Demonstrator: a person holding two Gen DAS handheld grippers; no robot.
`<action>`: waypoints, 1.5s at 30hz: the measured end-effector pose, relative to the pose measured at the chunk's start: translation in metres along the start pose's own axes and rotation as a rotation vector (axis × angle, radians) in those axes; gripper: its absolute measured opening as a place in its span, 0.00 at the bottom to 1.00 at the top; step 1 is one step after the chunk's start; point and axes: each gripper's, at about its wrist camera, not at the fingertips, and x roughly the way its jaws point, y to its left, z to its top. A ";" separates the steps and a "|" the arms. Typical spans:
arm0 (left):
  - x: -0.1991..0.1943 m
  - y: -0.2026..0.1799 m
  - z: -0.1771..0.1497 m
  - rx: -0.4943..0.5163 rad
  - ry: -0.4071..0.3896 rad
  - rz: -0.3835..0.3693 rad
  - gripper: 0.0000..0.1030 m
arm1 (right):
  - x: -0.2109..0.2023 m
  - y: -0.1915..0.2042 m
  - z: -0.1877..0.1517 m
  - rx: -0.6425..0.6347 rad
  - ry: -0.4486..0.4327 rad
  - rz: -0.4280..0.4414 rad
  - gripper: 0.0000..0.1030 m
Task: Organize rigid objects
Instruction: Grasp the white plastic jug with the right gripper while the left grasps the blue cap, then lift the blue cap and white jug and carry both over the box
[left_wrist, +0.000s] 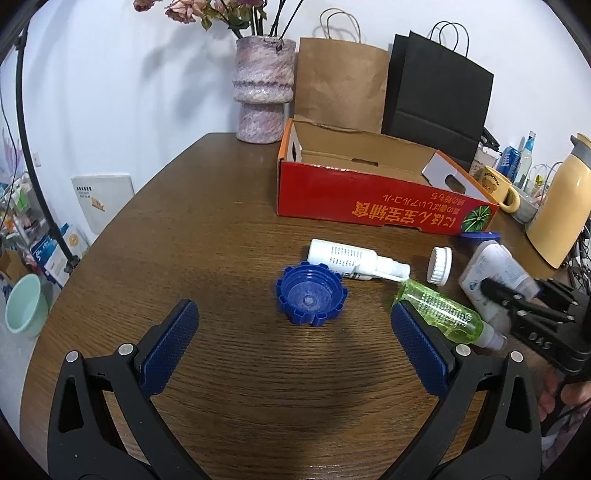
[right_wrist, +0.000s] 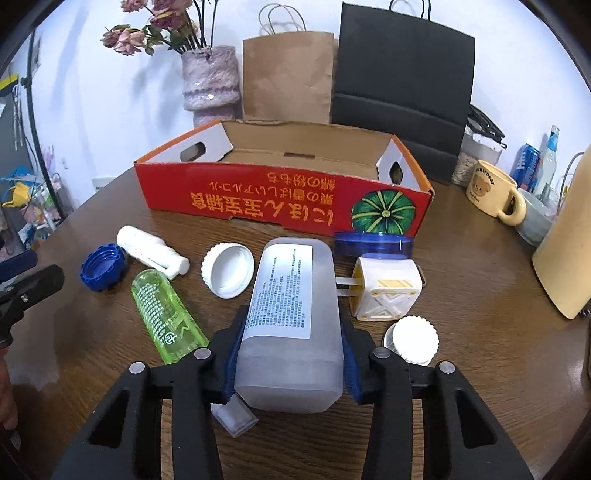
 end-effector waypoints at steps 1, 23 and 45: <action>0.002 0.000 0.000 -0.002 0.007 0.003 1.00 | -0.004 -0.001 0.000 0.005 -0.019 0.000 0.46; 0.051 -0.012 0.007 0.065 0.124 0.079 0.91 | -0.036 0.007 -0.002 -0.011 -0.172 -0.041 0.46; 0.034 -0.021 0.009 0.063 0.059 -0.019 0.49 | -0.039 0.005 -0.001 0.011 -0.196 -0.070 0.46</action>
